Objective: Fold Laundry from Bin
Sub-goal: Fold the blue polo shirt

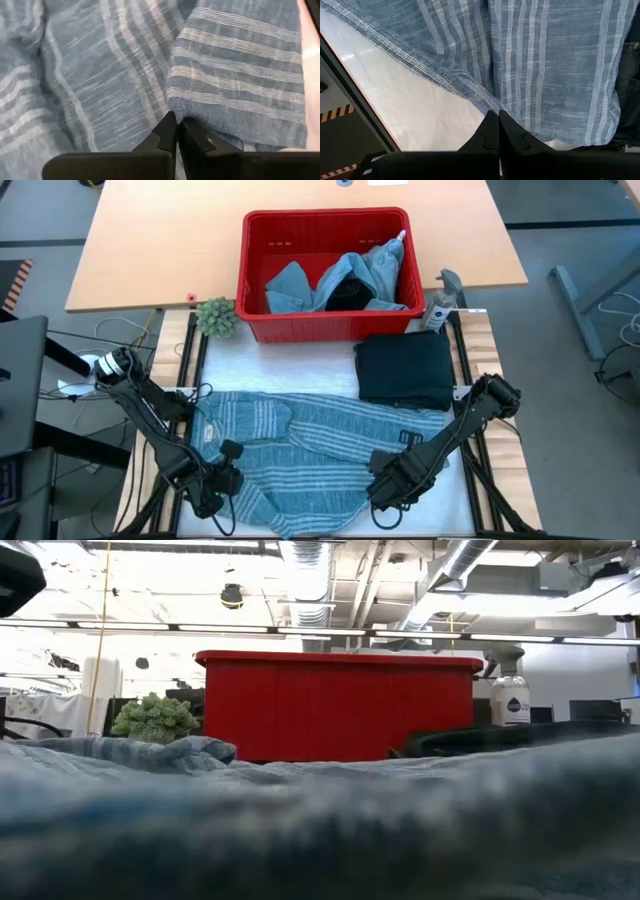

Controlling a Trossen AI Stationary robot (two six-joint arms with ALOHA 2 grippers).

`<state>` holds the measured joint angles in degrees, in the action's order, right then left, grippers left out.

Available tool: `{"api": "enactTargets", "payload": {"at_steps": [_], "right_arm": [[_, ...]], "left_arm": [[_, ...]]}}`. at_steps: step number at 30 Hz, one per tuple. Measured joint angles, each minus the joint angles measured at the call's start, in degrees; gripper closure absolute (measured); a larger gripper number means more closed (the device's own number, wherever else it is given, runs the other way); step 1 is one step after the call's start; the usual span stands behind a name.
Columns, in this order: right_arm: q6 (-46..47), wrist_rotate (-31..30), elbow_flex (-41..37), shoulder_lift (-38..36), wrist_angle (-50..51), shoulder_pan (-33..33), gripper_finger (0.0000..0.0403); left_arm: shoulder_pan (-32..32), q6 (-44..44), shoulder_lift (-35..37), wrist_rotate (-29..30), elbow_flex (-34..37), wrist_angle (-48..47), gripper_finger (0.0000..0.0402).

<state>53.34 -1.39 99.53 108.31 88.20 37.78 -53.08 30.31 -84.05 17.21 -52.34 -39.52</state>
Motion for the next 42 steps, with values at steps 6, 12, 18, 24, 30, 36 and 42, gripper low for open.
{"api": "enactTargets", "payload": {"at_steps": [6,12,18,24,30,36,42], "right_arm": [[3.08,1.12,0.0,0.02,1.76,-0.99,0.0388],[12.36,-1.8,0.0,0.04,1.78,-2.82,0.0388],[21.22,-3.4,0.0,0.04,1.8,-4.99,0.0388],[31.84,-5.47,-0.11,0.04,1.82,-6.91,0.0388],[40.27,-10.82,-0.13,0.04,1.82,-8.86,0.0388],[42.18,-12.02,-1.33,0.04,1.79,-12.0,0.0388],[42.45,-2.13,-10.14,0.04,1.84,-13.96,0.0388]], "left_arm": [[-0.02,5.27,3.16,2.77,-1.13,-5.1,0.0401],[0.0,13.48,10.31,11.12,-1.13,-11.58,0.0401],[1.31,16.97,14.58,13.68,-1.13,-17.89,0.0402],[3.41,16.53,14.73,14.62,-1.13,-21.39,0.0401],[4.89,16.42,14.73,14.72,-1.13,-24.05,0.0401],[4.98,17.31,14.73,15.41,-1.13,-25.74,0.0401],[4.98,19.97,14.73,18.81,-1.13,-25.89,0.0401]]}}
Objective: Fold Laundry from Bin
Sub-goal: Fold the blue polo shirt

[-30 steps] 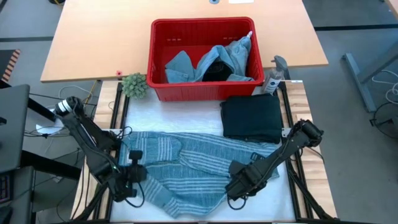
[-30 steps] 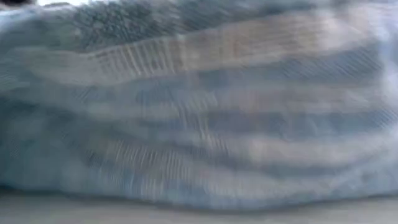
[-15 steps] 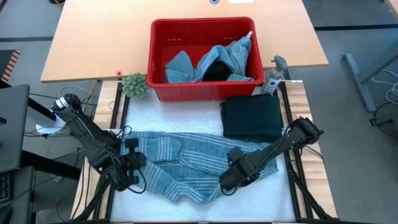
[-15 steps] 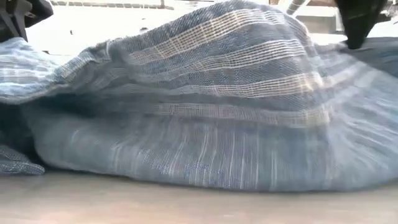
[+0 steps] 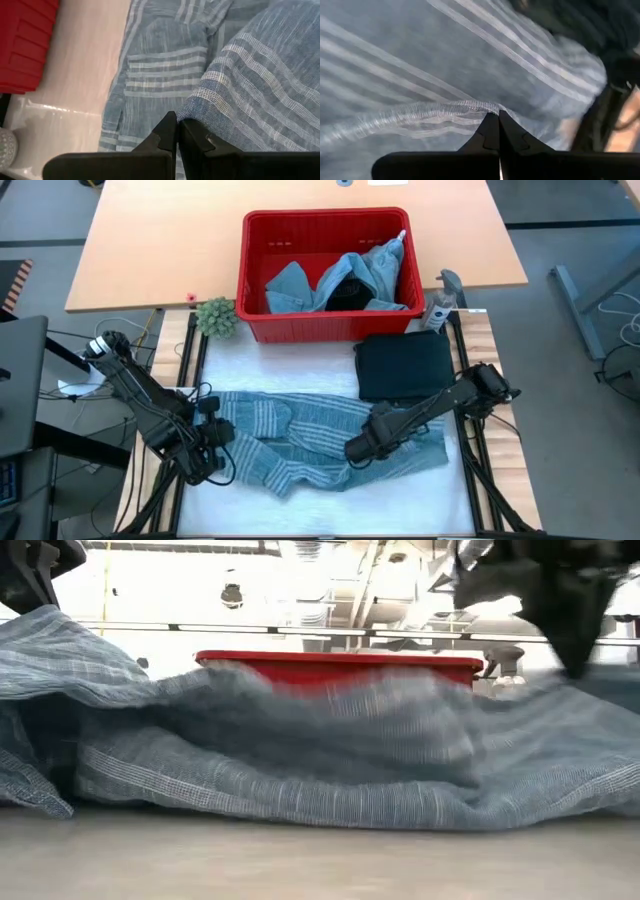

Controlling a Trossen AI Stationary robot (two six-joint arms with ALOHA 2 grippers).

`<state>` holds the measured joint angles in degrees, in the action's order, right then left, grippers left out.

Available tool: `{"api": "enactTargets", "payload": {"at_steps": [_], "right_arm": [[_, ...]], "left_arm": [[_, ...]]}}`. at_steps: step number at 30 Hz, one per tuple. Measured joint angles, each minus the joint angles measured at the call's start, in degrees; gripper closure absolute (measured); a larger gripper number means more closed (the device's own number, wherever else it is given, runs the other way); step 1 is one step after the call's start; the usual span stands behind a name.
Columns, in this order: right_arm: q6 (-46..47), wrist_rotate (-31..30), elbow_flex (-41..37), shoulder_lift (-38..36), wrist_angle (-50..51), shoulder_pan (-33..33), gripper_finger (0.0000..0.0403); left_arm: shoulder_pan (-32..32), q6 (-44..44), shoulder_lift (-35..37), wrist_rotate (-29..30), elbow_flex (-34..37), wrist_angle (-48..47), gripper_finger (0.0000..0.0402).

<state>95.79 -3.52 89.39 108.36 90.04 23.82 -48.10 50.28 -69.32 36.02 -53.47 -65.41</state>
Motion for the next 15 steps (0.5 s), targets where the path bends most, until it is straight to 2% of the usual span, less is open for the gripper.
{"api": "enactTargets", "payload": {"at_steps": [5,8,15], "right_arm": [[6.42,3.43,-4.27,-0.83,-0.04,2.98,0.0388],[9.36,4.84,-5.96,-2.35,-0.02,3.97,0.0388],[12.21,4.26,-8.99,-6.62,-0.04,3.42,0.0388]], "left_arm": [[0.04,0.52,0.0,0.44,0.01,-0.85,0.0401],[0.56,4.0,0.23,0.44,0.93,-4.25,0.0401],[3.24,5.83,5.02,0.66,4.67,-4.17,0.0401]]}}
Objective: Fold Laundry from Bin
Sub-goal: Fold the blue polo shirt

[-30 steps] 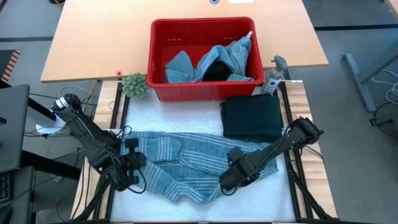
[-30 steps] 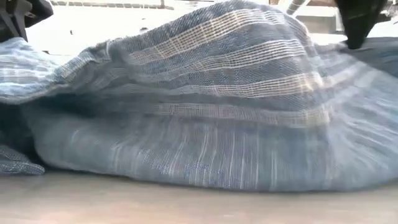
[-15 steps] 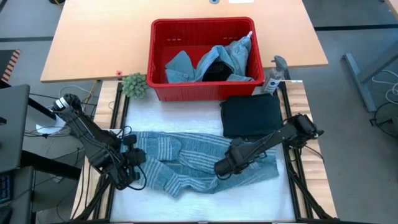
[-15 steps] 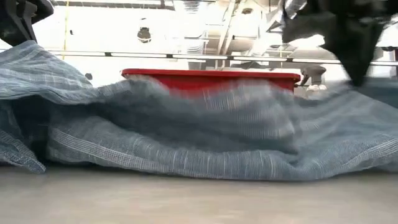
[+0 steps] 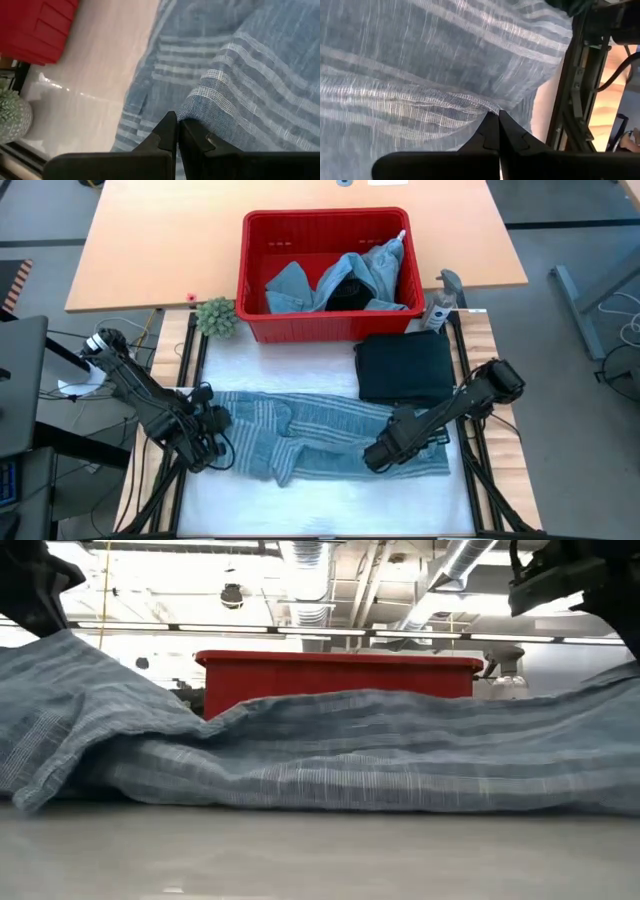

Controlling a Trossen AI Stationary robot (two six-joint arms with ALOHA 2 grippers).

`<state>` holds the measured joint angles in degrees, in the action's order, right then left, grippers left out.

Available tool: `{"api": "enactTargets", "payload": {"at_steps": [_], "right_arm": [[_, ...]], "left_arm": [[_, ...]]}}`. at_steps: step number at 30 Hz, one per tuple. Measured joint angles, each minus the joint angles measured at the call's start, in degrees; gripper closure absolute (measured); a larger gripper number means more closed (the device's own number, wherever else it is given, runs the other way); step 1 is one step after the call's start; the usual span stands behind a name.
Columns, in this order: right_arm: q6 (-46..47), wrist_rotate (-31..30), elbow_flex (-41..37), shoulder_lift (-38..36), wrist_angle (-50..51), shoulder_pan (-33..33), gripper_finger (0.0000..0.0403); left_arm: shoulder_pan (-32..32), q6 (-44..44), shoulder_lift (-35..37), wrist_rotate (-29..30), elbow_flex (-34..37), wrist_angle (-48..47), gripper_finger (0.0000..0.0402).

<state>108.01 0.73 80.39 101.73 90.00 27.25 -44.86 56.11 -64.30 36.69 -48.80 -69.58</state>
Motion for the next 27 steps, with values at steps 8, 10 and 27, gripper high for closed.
{"api": "enactTargets", "payload": {"at_steps": [8,10,27], "right_arm": [[-4.08,-0.79,-3.44,-4.16,0.11,-3.24,0.0388],[-6.32,-0.71,-3.79,-4.28,0.03,-4.38,0.0388],[-19.82,-0.02,-4.36,-1.13,-0.34,-7.15,0.038]], "left_arm": [[3.78,-2.33,7.28,0.66,0.62,0.11,0.0401],[4.56,-3.0,8.16,0.26,0.62,0.32,0.0401],[5.15,1.35,7.75,-5.98,11.68,12.24,0.0401]]}}
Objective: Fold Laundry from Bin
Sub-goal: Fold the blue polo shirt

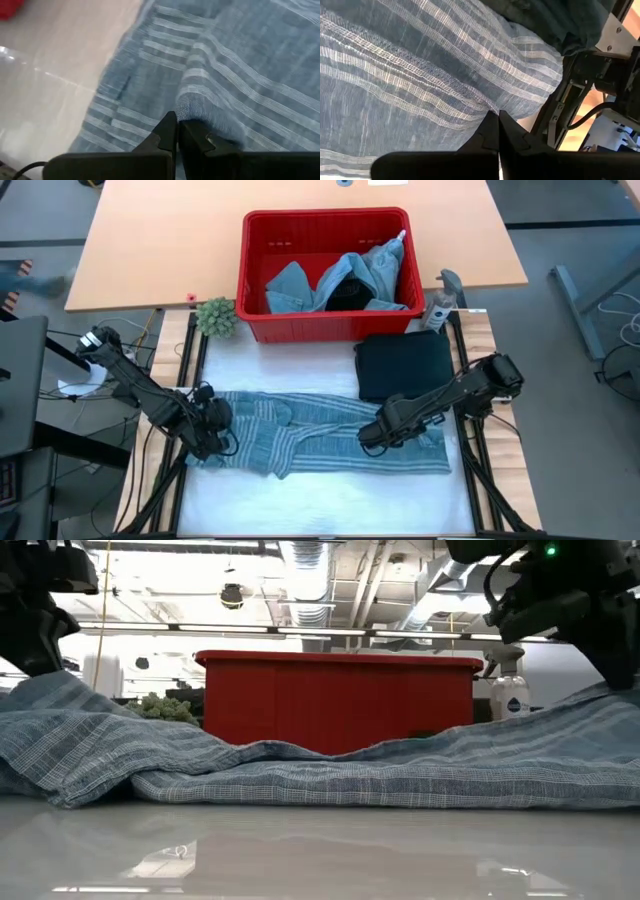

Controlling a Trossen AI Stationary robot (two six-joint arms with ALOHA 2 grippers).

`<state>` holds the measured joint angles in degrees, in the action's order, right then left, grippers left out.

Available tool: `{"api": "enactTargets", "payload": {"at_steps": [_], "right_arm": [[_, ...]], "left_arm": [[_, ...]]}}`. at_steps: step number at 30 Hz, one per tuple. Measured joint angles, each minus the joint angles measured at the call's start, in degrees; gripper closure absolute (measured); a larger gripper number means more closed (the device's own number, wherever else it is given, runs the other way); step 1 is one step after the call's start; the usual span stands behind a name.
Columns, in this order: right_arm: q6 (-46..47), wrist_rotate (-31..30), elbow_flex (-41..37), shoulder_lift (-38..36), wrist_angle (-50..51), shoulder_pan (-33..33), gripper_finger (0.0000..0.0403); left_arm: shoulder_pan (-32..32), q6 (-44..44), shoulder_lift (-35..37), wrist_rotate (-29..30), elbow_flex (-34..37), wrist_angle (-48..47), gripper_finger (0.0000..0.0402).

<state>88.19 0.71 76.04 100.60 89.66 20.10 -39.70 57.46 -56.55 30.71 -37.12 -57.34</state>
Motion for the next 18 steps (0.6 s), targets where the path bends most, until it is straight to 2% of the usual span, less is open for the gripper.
{"api": "enactTargets", "payload": {"at_steps": [6,9,14,18], "right_arm": [[0.79,1.01,-3.38,0.02,-0.33,-0.34,0.036],[0.08,0.87,-3.9,0.0,-0.63,0.06,0.0357],[-1.19,0.33,-4.22,0.0,-1.18,-0.02,0.0352],[-1.56,-0.42,-4.22,0.0,-2.24,0.0,0.0332]], "left_arm": [[0.0,0.67,-0.02,1.02,0.0,-1.27,0.0401],[0.02,-0.04,-0.02,-1.78,0.0,-2.42,0.0394],[0.01,-3.61,-0.02,-9.54,0.0,-0.76,0.0355],[0.05,-4.28,-0.02,-10.49,-0.02,0.06,0.0309]]}}
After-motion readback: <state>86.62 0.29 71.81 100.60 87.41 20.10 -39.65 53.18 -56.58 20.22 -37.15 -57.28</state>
